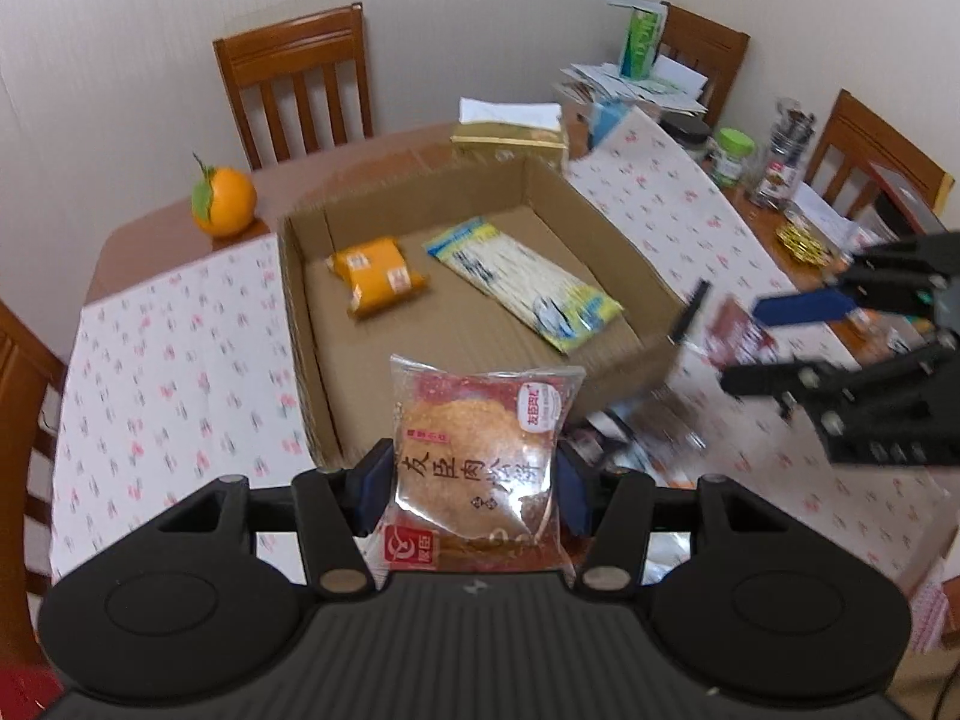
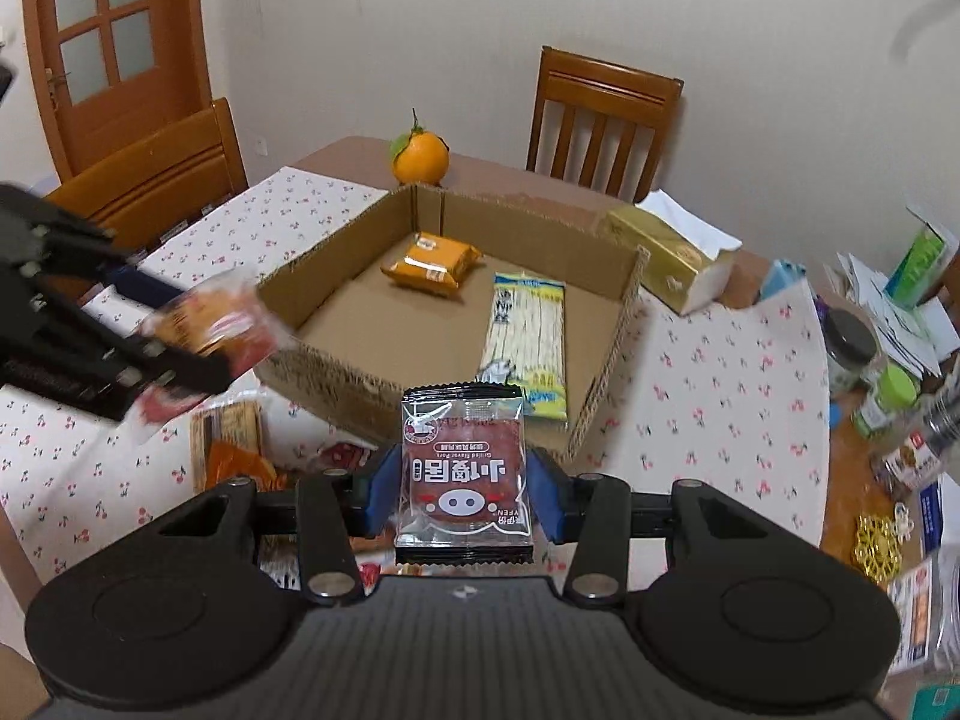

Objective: Organize snacks
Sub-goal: 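Lower the pastry and jerky packet into the box and open both tools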

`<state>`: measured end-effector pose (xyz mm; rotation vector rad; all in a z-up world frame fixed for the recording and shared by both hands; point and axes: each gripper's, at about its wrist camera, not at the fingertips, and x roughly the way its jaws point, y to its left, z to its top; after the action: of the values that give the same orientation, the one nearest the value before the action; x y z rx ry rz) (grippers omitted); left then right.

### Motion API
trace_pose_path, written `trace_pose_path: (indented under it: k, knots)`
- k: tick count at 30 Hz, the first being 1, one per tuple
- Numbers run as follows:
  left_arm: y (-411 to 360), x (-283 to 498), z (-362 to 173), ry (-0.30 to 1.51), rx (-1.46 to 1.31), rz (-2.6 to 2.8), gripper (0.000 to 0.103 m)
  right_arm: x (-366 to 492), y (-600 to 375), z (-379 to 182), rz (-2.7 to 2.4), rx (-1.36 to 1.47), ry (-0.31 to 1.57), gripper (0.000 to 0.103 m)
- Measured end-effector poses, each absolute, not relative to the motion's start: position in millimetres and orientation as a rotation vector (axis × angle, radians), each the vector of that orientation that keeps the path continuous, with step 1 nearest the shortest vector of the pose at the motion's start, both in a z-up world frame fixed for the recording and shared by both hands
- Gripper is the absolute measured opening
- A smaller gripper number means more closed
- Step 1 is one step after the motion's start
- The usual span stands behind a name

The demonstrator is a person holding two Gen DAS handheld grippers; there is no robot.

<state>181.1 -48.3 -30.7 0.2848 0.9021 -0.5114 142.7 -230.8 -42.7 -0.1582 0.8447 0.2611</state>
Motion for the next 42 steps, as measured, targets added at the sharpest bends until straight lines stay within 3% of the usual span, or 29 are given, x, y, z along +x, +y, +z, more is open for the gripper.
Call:
trace_pose_path:
  k: [14, 17, 18, 20, 33, 42]
  knots:
    - [-63.9, 269.5, -52.5, 0.888, 0.257, -0.473, 0.054, 166.0, -223.6, -41.1, 0.260, -0.160, 0.838, 0.051]
    - [-64.8, 274.5, -59.1, 0.877, 0.245, -0.463, 0.061, 169.1, -222.3, -41.2, 0.257, -0.160, 0.840, 0.051]
    - [-63.8, 274.0, -60.3, 0.866, 0.241, -0.451, 0.072, 169.0, -222.3, -41.2, 0.256, -0.162, 0.841, 0.051]
    - [-60.0, 271.3, -59.9, 0.836, 0.230, -0.428, 0.079, 171.2, -220.7, -41.0, 0.253, -0.166, 0.841, 0.051]
    - [-27.5, 207.0, -45.3, 0.812, 0.162, -0.364, 0.088, 198.0, -212.7, -41.1, 0.265, -0.179, 0.841, 0.051]
    - [-13.4, 166.8, -53.1, 0.835, 0.141, -0.315, 0.089, 240.4, -202.2, -48.5, 0.287, -0.152, 0.868, 0.051]
